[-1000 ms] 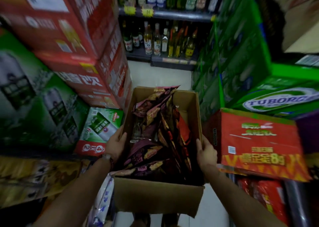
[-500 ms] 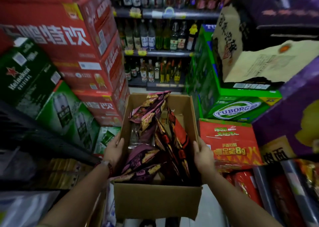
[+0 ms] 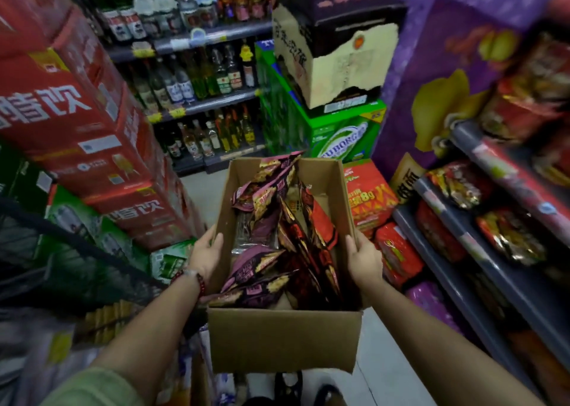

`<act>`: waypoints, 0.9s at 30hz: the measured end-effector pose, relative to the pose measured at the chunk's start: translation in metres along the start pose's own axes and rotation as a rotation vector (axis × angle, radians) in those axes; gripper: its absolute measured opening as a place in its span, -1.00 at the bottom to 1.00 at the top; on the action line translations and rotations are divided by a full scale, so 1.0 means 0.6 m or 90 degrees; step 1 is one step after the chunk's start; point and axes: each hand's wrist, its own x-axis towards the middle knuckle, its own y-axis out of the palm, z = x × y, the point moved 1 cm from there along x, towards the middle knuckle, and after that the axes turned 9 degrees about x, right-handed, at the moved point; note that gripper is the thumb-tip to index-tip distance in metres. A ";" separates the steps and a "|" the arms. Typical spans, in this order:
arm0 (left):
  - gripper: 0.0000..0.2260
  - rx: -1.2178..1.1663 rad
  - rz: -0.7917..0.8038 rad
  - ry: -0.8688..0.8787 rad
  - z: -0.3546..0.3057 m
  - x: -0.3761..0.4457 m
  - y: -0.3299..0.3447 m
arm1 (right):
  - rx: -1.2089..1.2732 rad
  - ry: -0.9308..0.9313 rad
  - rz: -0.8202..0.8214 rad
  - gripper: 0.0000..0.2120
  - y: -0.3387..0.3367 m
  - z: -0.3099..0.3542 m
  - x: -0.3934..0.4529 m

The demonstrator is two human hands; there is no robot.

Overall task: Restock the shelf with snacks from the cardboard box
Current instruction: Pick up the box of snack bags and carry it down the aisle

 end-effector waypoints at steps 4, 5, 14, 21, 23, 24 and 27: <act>-0.58 0.046 0.033 0.031 -0.033 -0.034 0.044 | 0.003 0.033 -0.042 -0.63 -0.063 -0.037 -0.033; -0.58 0.060 0.041 0.039 -0.044 -0.047 0.056 | -0.003 0.042 -0.053 -0.63 -0.081 -0.047 -0.042; -0.60 0.092 0.142 0.137 -0.108 -0.131 0.198 | 0.006 0.118 -0.186 -0.64 -0.220 -0.149 -0.135; -0.61 0.139 0.270 0.190 -0.128 -0.141 0.293 | 0.066 0.220 -0.296 -0.63 -0.268 -0.203 -0.216; -0.61 0.148 0.282 0.206 -0.125 -0.141 0.308 | 0.069 0.229 -0.320 -0.64 -0.270 -0.208 -0.228; -0.60 0.161 0.289 0.212 -0.121 -0.140 0.312 | 0.073 0.234 -0.331 -0.64 -0.268 -0.211 -0.232; -0.61 0.168 0.319 0.218 -0.110 -0.126 0.316 | 0.095 0.243 -0.362 -0.63 -0.256 -0.207 -0.245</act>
